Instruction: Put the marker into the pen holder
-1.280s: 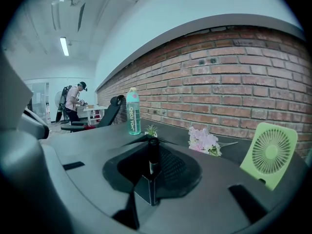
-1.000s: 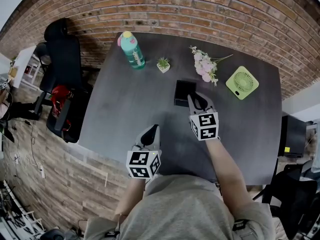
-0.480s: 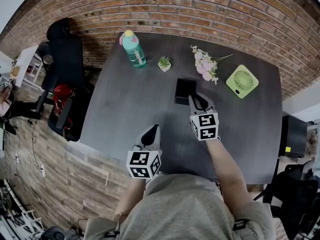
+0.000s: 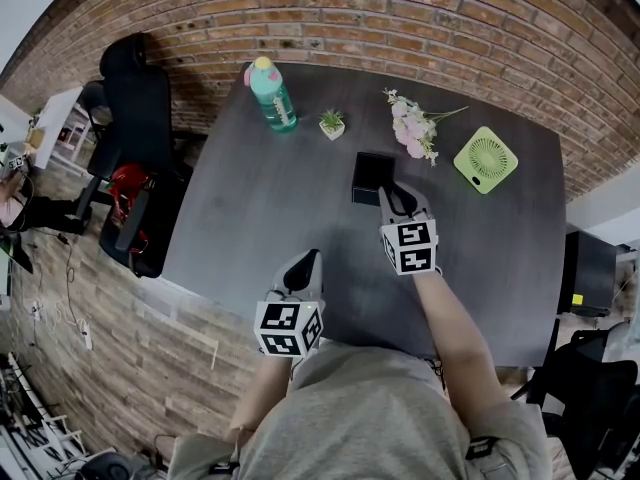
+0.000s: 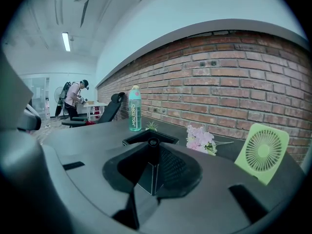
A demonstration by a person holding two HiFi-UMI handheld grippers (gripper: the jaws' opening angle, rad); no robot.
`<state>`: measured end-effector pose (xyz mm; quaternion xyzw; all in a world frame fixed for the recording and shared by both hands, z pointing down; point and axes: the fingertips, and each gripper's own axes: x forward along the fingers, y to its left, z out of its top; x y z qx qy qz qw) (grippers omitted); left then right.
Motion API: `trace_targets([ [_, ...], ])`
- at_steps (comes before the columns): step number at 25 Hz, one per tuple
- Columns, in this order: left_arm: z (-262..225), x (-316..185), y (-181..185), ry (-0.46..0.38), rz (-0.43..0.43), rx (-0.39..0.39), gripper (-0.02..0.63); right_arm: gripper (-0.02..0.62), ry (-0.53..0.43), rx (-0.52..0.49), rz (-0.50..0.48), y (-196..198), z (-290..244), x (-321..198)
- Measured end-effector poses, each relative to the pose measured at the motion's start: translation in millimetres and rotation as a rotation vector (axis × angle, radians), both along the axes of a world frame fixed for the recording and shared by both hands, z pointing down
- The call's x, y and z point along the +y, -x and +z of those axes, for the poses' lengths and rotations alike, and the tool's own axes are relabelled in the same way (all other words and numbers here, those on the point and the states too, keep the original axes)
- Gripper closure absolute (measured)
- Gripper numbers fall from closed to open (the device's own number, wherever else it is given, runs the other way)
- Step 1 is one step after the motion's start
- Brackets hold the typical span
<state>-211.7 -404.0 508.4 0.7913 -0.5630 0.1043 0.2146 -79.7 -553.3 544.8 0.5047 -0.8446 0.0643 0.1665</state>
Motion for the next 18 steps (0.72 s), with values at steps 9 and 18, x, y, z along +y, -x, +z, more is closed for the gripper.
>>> trace_targets([
  [9,-8.2,16.9,-7.1,-0.013,-0.008,-0.007,0.584,0.505,0.037,-0.022,-0.002,-6.9,-1.5,6.5],
  [18,-20.7,49.2,-22.2,-0.038,-0.031,-0.005,0.584,0.506,0.005,-0.037,-0.025,-27.1,-33.1,56.4],
])
